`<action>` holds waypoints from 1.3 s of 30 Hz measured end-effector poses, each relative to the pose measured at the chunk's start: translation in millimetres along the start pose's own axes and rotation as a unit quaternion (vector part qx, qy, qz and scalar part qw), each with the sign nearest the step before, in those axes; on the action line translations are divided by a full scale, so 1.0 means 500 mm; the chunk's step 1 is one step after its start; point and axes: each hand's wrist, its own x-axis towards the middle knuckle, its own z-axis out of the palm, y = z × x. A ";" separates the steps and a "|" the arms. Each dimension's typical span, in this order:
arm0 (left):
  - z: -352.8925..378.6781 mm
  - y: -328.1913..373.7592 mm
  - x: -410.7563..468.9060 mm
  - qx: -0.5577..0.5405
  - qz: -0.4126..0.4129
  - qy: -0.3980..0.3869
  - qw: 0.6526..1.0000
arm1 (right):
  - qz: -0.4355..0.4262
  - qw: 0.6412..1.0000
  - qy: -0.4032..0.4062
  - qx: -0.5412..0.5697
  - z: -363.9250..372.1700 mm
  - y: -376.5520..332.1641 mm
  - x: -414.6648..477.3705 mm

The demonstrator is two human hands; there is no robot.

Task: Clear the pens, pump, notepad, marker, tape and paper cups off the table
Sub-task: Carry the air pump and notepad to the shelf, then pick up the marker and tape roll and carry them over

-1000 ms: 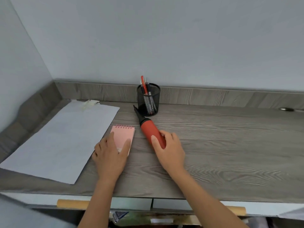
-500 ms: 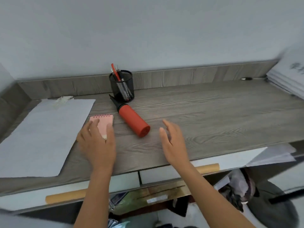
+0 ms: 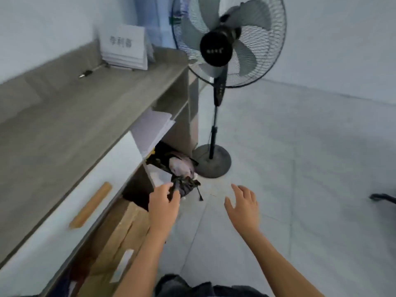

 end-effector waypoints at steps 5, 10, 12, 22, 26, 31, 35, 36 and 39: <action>0.225 0.063 -0.119 0.007 0.031 -0.180 0.983 | 0.104 0.994 -0.010 -0.014 -0.105 0.222 -0.102; 0.362 0.137 -0.226 0.065 0.105 -0.303 0.945 | 0.223 0.975 0.008 -0.002 -0.172 0.376 -0.218; 0.398 0.171 -0.240 0.068 0.126 -0.320 0.937 | 0.249 0.968 0.044 0.012 -0.191 0.410 -0.247; 0.604 0.353 -0.306 0.070 0.217 -0.456 0.860 | 0.433 0.873 0.222 0.037 -0.291 0.552 -0.349; 0.680 0.452 -0.278 0.046 0.242 -0.484 0.840 | 0.483 0.833 0.266 0.040 -0.333 0.606 -0.317; 0.769 0.577 -0.205 0.008 0.252 -0.489 0.835 | 0.485 0.812 0.322 0.027 -0.386 0.656 -0.222; 0.841 0.633 -0.166 -0.015 0.240 -0.504 0.829 | 0.515 0.789 0.335 0.027 -0.402 0.673 -0.171; 0.859 0.641 -0.165 -0.012 0.237 -0.512 0.826 | 0.524 0.783 0.336 0.024 -0.401 0.676 -0.167; 0.903 0.649 -0.179 0.010 0.225 -0.548 0.805 | 0.564 0.757 0.328 0.042 -0.397 0.683 -0.168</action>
